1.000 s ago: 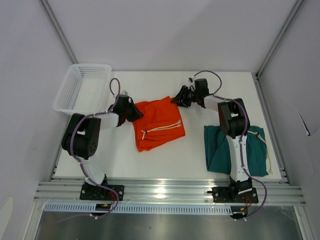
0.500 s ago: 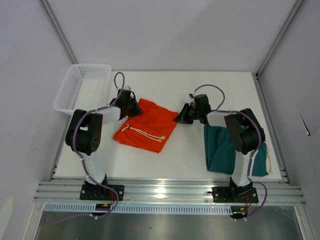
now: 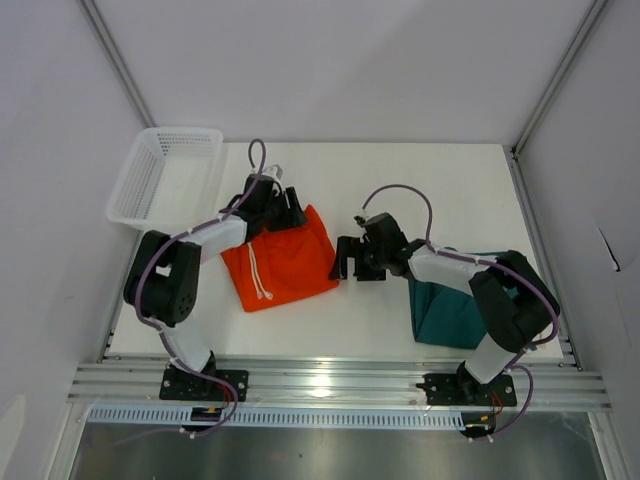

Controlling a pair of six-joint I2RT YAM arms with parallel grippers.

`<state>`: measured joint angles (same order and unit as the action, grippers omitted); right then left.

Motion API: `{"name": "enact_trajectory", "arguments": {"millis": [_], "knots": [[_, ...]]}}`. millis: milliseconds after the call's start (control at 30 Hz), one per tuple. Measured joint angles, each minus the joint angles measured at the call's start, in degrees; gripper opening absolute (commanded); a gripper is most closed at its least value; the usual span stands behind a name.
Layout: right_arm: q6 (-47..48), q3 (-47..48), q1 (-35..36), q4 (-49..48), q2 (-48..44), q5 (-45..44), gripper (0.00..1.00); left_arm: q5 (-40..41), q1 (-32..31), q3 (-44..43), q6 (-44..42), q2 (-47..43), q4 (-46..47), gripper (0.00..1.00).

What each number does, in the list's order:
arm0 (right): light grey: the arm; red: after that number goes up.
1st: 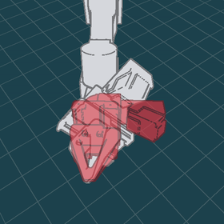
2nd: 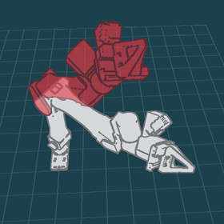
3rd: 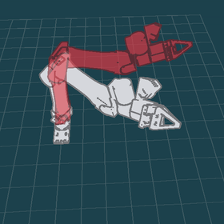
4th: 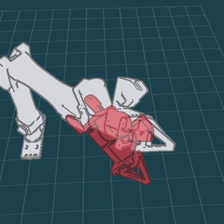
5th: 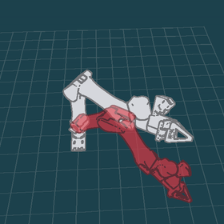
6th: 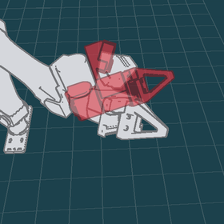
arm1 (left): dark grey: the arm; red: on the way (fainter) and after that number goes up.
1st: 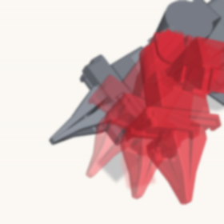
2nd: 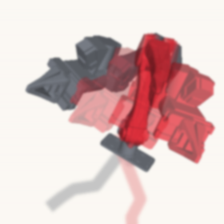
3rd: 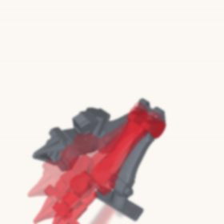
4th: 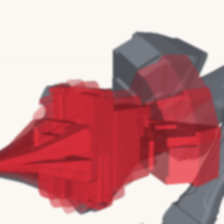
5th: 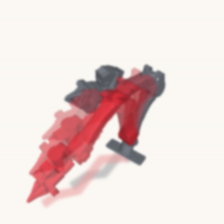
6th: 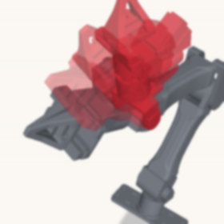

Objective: Fold and stack the shorts
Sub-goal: Neatly place the folded shorts to the corner

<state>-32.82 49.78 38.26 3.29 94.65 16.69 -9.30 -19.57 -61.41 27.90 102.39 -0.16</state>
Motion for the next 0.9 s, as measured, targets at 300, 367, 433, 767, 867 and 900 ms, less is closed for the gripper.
{"name": "enact_trajectory", "arguments": {"millis": [300,367,433,767,867,900], "knots": [[9.7,18.01,-8.22,5.07,7.74,6.05,0.99,5.75,-0.04,0.04,3.82,-15.45,-7.76,0.89],[10.4,20.26,-10.08,3.17,11.04,10.8,1.0,8.22,0.09,1.05,5.27,-18.86,-9.62,0.92],[10.67,21.86,-11.56,2.05,14.4,14.49,1.0,10.54,0.33,3.61,6.64,-22.4,-11.54,0.95],[12.57,31.85,-12.76,2.03,27.06,21.97,1.0,14.21,8.87,24.06,10.91,-38.47,-17.07,0.96],[13.03,33.64,-12.22,1.86,28.52,22.47,0.99,14.71,10.56,28.68,11.39,-44.15,-17.86,0.96],[13.07,33.7,-12.02,1.73,28.92,22.86,1.0,14.71,10.93,29.83,11.52,-45.64,-17.77,0.97]]}}
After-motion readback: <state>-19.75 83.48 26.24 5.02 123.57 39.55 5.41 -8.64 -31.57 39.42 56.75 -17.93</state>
